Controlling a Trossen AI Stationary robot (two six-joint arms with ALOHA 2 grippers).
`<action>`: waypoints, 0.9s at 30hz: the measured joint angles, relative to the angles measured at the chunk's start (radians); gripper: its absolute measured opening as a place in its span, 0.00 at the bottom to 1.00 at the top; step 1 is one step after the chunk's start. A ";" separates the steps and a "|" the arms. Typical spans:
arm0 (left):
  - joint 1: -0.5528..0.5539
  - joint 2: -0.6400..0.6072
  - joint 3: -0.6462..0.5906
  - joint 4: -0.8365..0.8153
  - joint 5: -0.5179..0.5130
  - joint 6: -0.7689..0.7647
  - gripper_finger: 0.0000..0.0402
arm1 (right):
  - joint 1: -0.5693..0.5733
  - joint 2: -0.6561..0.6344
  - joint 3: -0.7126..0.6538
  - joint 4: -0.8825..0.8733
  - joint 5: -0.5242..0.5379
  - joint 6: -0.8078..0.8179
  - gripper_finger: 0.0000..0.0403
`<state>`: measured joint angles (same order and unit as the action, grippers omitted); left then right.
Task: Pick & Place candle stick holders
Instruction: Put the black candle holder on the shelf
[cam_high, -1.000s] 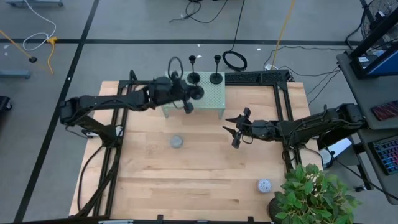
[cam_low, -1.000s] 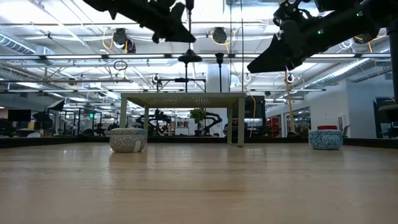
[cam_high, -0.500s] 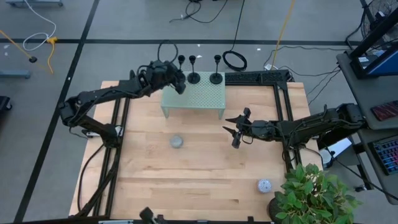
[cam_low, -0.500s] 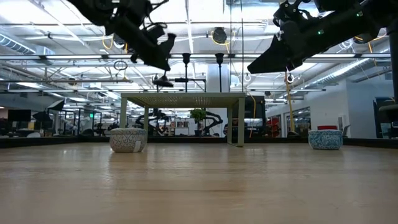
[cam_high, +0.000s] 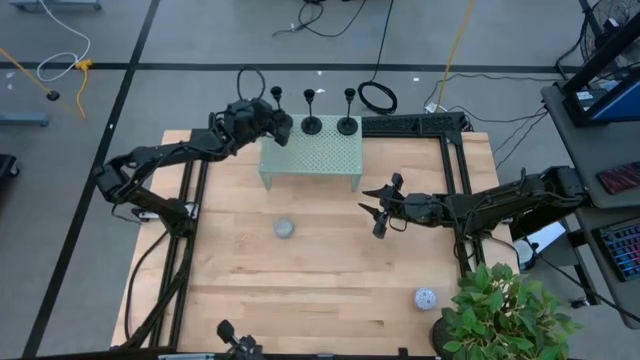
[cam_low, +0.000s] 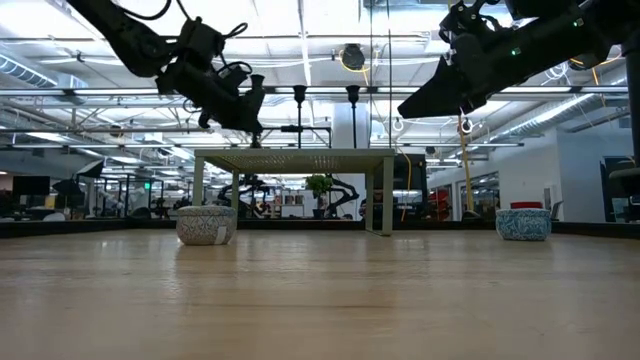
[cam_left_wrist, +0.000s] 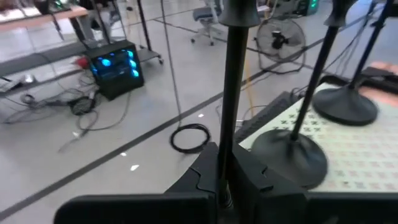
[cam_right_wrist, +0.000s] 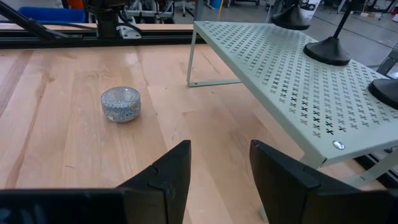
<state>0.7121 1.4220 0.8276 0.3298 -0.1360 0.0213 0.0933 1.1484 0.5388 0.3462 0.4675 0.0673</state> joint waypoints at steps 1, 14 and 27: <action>0.003 0.000 0.000 -0.002 0.011 -0.006 0.04 | 0.000 0.000 0.000 0.000 0.001 0.000 0.39; 0.004 0.000 -0.002 -0.048 -0.003 0.033 0.07 | 0.000 0.000 0.000 0.000 0.000 -0.052 0.39; 0.014 0.000 -0.002 -0.067 -0.005 0.028 0.20 | 0.000 0.000 0.000 0.000 -0.263 -0.160 0.39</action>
<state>0.7264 1.4220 0.8261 0.2626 -0.1406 0.0494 0.0935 1.1484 0.5385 0.3457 0.2046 -0.0922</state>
